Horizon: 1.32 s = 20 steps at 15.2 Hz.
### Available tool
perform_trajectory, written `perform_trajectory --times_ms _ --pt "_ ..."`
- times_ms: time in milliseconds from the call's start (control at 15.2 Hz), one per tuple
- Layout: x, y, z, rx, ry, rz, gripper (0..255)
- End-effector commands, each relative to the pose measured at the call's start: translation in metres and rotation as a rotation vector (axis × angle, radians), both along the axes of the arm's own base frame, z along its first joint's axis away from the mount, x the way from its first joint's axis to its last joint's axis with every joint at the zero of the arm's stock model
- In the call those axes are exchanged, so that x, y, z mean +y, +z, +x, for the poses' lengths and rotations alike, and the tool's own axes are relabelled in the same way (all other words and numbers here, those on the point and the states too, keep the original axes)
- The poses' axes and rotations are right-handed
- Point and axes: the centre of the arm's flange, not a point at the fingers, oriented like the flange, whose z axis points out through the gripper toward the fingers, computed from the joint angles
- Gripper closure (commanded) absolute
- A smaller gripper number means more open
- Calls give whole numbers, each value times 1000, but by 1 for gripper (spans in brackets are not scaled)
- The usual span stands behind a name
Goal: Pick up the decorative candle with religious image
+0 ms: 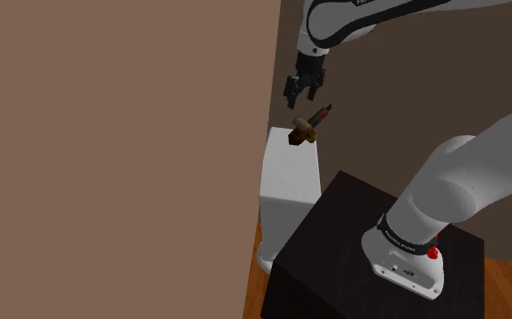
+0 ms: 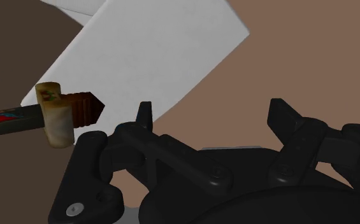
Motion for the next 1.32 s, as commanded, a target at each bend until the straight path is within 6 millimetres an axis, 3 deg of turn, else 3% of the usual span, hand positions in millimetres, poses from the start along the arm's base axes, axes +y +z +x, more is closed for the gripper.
perform_trajectory --times_ms 0,660,1254 --pt "-16 -21 13 10 -29 -21 0" --pt "-92 -110 60 62 -171 -121 0" --pt "-173 -185 89 108 -300 -211 0"
